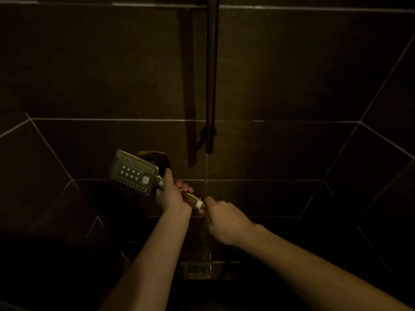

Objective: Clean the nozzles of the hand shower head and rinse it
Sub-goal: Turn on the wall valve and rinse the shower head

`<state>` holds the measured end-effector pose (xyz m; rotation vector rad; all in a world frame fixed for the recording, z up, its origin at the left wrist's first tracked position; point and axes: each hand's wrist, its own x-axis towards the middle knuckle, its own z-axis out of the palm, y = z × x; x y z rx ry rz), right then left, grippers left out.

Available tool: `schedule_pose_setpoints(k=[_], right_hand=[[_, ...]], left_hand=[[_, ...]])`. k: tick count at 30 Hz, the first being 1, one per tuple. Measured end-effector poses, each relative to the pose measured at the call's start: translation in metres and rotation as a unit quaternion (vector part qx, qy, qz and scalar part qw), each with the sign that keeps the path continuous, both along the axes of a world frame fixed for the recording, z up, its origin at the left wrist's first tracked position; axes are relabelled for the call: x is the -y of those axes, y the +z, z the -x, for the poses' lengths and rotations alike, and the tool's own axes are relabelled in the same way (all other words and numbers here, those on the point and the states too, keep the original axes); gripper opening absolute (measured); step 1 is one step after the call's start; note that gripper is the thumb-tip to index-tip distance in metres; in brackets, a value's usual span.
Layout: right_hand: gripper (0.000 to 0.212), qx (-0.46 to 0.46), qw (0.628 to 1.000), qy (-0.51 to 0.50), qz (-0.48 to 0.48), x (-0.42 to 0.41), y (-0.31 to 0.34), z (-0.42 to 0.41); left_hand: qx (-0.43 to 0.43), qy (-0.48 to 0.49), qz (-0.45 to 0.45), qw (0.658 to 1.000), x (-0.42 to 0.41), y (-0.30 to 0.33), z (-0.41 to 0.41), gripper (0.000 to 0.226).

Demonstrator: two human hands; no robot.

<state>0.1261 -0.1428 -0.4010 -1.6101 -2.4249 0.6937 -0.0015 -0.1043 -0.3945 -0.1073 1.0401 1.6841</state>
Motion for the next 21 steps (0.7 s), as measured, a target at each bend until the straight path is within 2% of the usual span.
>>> schedule_pose_setpoints(k=[7,10,16,19,21], right_hand=[[0.023,0.003,1.0,0.0,-0.011,-0.002,0.004,-0.002],[0.026,0.011,1.0,-0.001,-0.022,-0.002,0.008,0.0],[0.02,0.029,0.999,-0.014,-0.043,-0.007,0.008,0.0],[0.021,0.05,0.997,-0.032,-0.053,-0.009,0.007,-0.002],[0.02,0.024,0.997,-0.045,-0.054,-0.01,0.011,-0.006]], left_hand=[[0.0,0.003,0.002,1.0,-0.009,-0.005,-0.005,0.027],[-0.011,0.008,0.003,1.0,-0.013,-0.004,-0.007,0.03],[-0.025,0.006,0.012,1.0,-0.018,0.0,-0.013,0.036],[-0.041,-0.014,0.018,0.999,-0.019,0.008,-0.018,0.024],[-0.04,-0.029,0.01,0.999,-0.02,0.016,-0.022,0.016]])
